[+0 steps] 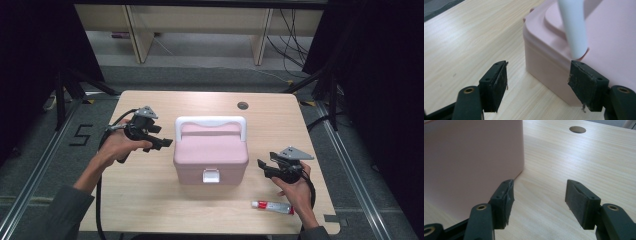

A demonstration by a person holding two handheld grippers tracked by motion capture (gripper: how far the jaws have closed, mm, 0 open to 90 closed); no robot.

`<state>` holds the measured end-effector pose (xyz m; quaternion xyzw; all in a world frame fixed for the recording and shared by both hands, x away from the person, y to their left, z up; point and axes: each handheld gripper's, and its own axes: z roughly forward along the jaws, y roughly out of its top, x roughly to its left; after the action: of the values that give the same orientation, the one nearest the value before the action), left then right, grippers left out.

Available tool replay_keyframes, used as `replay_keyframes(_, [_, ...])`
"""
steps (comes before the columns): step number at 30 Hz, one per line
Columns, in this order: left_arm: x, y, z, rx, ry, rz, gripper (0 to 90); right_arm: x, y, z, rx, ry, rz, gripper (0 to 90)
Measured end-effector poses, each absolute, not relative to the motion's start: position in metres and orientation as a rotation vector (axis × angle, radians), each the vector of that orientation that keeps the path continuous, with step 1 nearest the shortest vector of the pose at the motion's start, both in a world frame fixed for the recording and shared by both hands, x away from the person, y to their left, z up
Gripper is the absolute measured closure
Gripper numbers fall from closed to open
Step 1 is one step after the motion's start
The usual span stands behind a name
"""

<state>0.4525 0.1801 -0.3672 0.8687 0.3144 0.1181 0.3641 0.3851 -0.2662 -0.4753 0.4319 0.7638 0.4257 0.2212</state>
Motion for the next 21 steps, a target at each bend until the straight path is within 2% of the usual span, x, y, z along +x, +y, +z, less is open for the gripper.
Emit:
replay_keyframes(2, [0.455, 0.179, -0.357, 2.229, 0.792, 0.299, 29.5, 0.387, -0.267, -0.476, 1.157, 2.114, 1.162, 40.6])
replay_keyframes(5, [0.458, 0.177, -0.341, 2.267, 0.780, 0.299, 20.2, 0.388, -0.268, -0.478, 1.167, 2.117, 1.167, 40.0])
replay_keyframes(12, [0.462, 0.158, -0.307, 2.385, 0.681, 0.313, 16.4, 0.388, -0.266, -0.478, 1.166, 2.128, 1.176, 39.3])
replay_keyframes(21, [0.466, 0.131, -0.297, 2.481, 0.612, 0.340, 16.5, 0.387, -0.264, -0.482, 1.204, 2.130, 1.190, 38.9])
